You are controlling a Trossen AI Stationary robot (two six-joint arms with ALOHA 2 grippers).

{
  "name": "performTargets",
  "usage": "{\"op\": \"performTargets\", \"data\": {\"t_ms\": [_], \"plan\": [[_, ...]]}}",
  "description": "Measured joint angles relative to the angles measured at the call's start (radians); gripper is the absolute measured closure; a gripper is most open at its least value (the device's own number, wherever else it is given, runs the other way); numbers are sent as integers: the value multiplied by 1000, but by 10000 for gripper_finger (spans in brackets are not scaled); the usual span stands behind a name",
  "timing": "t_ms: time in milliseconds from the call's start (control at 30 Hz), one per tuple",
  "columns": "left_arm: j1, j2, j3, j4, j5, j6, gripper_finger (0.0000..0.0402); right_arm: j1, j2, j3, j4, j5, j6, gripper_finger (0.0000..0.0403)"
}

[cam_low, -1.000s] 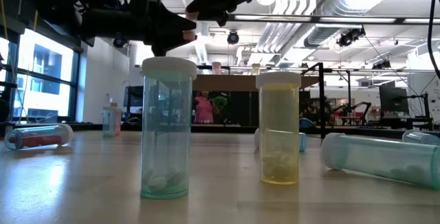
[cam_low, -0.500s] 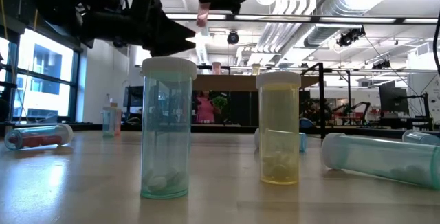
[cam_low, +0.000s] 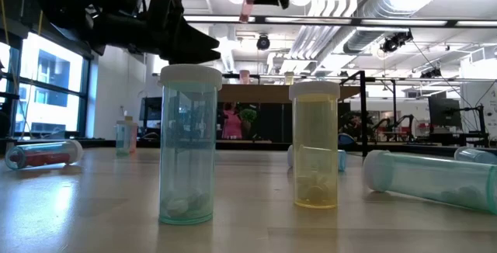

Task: Pick and place medicine bottles onto shelf by color
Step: Align the pink pill bottle with the pink bottle on the shelf

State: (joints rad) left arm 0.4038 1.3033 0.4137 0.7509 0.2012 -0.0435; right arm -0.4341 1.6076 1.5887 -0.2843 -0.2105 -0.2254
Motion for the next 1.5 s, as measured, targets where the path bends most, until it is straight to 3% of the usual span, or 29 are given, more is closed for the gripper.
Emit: {"op": "performTargets", "data": {"t_ms": [300,633,1300,1500], "plan": [[0,0,0,0,-1,2,188,-72,79,1,21,-6,46,270],[0,0,0,-4,-2,3,188,-49,197,0,-54,0,94,270],[1,0,0,-31,-2,3,188,38,203,0,-231,2,114,270],[1,-1,0,-61,-2,3,188,50,192,-1,-244,73,95,270]]}}
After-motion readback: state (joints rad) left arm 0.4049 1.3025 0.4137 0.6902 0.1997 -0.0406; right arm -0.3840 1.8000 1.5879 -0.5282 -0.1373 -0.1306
